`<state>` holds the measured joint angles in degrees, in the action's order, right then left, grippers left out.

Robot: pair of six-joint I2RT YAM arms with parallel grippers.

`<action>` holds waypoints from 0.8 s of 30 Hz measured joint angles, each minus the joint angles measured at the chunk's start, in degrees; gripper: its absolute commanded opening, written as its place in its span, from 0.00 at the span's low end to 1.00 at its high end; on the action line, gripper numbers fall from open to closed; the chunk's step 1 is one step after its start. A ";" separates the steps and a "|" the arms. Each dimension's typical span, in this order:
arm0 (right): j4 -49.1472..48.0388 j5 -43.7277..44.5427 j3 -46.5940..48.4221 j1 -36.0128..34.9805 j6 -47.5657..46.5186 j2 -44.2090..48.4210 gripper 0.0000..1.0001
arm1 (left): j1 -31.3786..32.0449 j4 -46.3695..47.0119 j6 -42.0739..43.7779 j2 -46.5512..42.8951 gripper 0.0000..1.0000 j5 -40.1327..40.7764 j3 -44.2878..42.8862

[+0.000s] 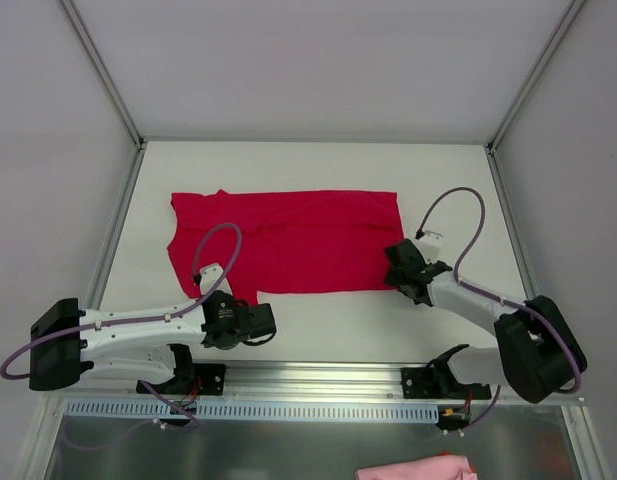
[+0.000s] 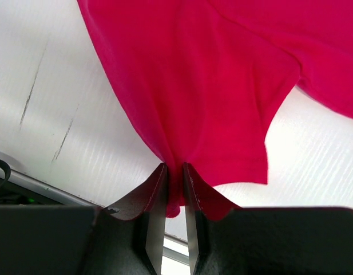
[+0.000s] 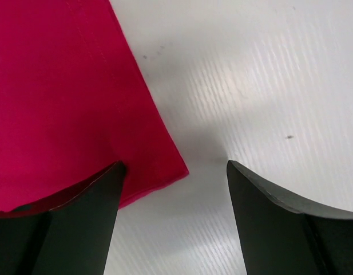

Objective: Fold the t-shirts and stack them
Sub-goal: Grap the side of the flattened tshirt closest away from the robot with both arms

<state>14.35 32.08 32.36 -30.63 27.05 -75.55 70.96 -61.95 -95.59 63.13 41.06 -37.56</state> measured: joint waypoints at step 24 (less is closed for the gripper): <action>1.22 -5.53 -3.89 0.92 1.07 6.45 0.55 | 0.00 1.99 2.14 -0.04 0.18 0.13 0.22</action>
<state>15.57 26.55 28.47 -29.71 28.12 -69.10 70.96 -59.96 -93.45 63.09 41.19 -37.34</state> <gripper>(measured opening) 0.519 0.177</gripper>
